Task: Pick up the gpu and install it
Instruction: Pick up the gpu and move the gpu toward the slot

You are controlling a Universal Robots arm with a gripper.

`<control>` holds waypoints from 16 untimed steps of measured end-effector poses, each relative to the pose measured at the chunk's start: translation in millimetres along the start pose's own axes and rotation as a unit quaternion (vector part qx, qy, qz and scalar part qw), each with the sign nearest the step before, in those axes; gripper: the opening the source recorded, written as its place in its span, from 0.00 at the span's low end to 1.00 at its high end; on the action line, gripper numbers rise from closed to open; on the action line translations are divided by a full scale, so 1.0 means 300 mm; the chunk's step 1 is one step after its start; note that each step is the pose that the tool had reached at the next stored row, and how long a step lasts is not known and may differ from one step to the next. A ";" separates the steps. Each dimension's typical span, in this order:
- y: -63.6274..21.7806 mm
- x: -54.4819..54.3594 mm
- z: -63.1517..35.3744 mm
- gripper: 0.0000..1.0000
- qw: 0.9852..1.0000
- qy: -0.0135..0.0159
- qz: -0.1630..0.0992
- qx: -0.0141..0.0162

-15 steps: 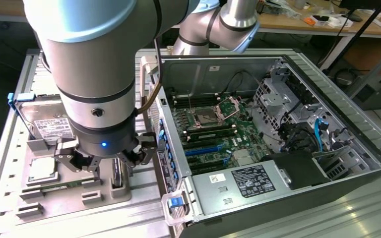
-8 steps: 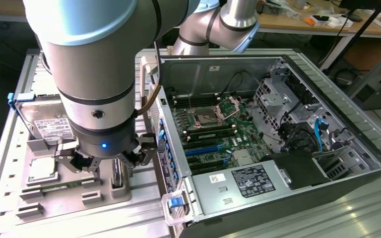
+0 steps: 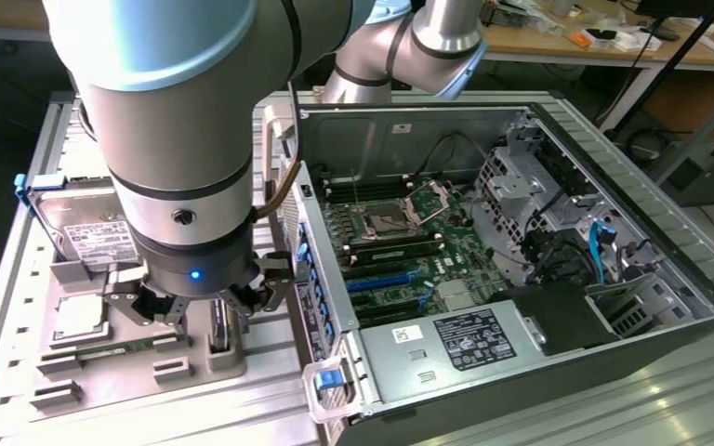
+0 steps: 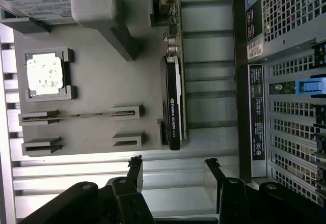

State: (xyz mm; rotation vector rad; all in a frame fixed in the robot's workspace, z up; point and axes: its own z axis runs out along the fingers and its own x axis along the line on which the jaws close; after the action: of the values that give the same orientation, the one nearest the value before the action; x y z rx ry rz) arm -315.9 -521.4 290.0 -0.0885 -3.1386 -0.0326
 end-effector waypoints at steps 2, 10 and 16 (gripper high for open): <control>0.000 0.000 0.002 0.60 1.000 0.000 0.000 0.000; 0.000 0.000 0.010 0.60 1.000 0.000 0.000 0.000; 0.000 0.001 0.018 0.60 1.000 0.000 0.000 0.000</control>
State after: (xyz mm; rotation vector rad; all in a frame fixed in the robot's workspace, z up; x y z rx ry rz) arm -316.1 -521.4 284.7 -0.0884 -3.1387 -0.0328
